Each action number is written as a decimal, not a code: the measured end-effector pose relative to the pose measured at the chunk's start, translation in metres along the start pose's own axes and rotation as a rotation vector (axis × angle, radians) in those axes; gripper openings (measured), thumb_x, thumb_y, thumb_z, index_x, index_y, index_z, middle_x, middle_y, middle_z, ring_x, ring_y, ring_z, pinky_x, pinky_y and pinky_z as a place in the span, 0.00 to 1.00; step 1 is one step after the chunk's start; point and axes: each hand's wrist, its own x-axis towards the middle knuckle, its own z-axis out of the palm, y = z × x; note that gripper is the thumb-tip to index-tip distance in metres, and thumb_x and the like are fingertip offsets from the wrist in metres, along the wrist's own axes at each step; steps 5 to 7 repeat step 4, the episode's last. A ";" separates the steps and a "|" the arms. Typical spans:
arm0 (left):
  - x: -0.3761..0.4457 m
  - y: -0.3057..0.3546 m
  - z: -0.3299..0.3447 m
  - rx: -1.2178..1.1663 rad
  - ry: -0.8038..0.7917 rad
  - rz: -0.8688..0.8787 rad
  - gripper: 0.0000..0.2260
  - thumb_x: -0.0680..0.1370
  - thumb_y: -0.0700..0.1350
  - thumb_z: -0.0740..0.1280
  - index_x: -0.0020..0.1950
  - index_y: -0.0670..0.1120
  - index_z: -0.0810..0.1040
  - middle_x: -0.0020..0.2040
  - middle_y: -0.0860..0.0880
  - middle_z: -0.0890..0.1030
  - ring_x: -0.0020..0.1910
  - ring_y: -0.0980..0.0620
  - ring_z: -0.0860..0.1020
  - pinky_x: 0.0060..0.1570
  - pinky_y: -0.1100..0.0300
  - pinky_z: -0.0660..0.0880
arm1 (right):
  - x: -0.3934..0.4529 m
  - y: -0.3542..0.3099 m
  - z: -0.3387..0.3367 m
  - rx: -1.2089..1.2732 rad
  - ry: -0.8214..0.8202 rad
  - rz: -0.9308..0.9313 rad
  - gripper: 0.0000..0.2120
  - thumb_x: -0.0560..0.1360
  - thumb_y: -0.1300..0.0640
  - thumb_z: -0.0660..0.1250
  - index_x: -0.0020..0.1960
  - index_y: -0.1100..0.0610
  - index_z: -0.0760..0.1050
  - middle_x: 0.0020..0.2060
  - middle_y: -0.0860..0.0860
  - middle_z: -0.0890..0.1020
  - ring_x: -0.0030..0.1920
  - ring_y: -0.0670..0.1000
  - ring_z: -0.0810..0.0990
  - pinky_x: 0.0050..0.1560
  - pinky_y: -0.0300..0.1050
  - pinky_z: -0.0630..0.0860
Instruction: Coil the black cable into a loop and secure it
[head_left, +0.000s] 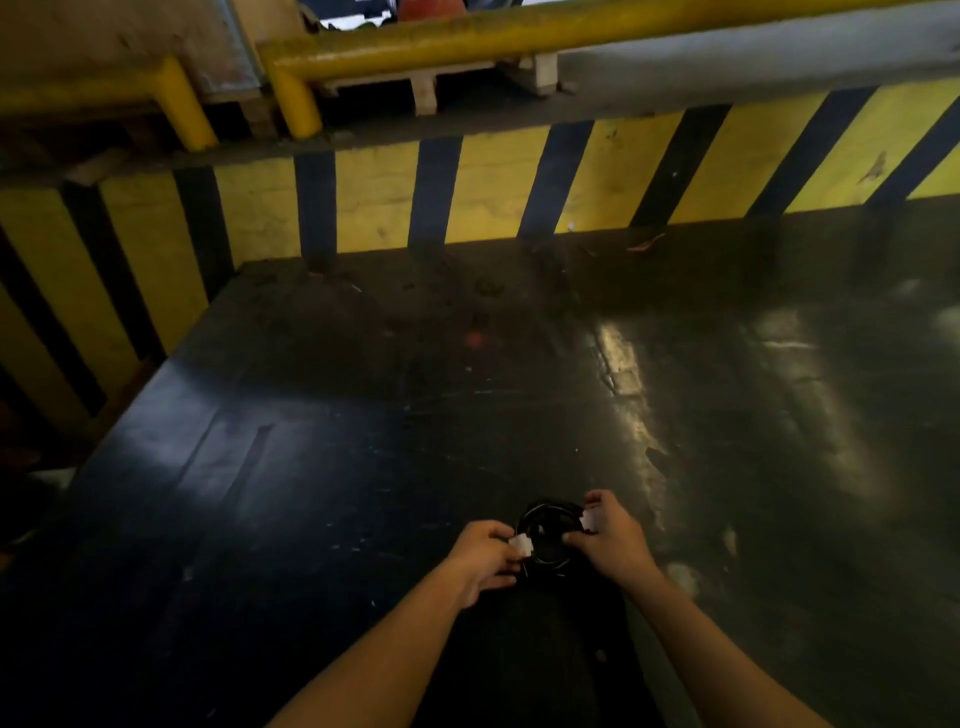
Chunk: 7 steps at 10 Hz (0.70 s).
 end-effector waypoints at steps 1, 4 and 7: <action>0.004 -0.002 0.001 -0.011 0.012 -0.011 0.17 0.76 0.36 0.65 0.64 0.45 0.73 0.59 0.44 0.78 0.55 0.48 0.79 0.50 0.54 0.78 | 0.000 0.003 0.003 -0.089 -0.019 -0.001 0.30 0.67 0.58 0.74 0.64 0.58 0.66 0.62 0.57 0.74 0.61 0.54 0.74 0.57 0.42 0.70; -0.051 -0.011 -0.001 -0.021 0.086 0.059 0.11 0.77 0.44 0.67 0.58 0.49 0.73 0.53 0.47 0.78 0.50 0.52 0.77 0.47 0.57 0.75 | -0.032 -0.061 -0.071 0.076 0.191 -0.264 0.22 0.71 0.54 0.70 0.62 0.57 0.70 0.59 0.57 0.77 0.56 0.53 0.78 0.51 0.41 0.73; -0.051 -0.011 -0.001 -0.021 0.086 0.059 0.11 0.77 0.44 0.67 0.58 0.49 0.73 0.53 0.47 0.78 0.50 0.52 0.77 0.47 0.57 0.75 | -0.032 -0.061 -0.071 0.076 0.191 -0.264 0.22 0.71 0.54 0.70 0.62 0.57 0.70 0.59 0.57 0.77 0.56 0.53 0.78 0.51 0.41 0.73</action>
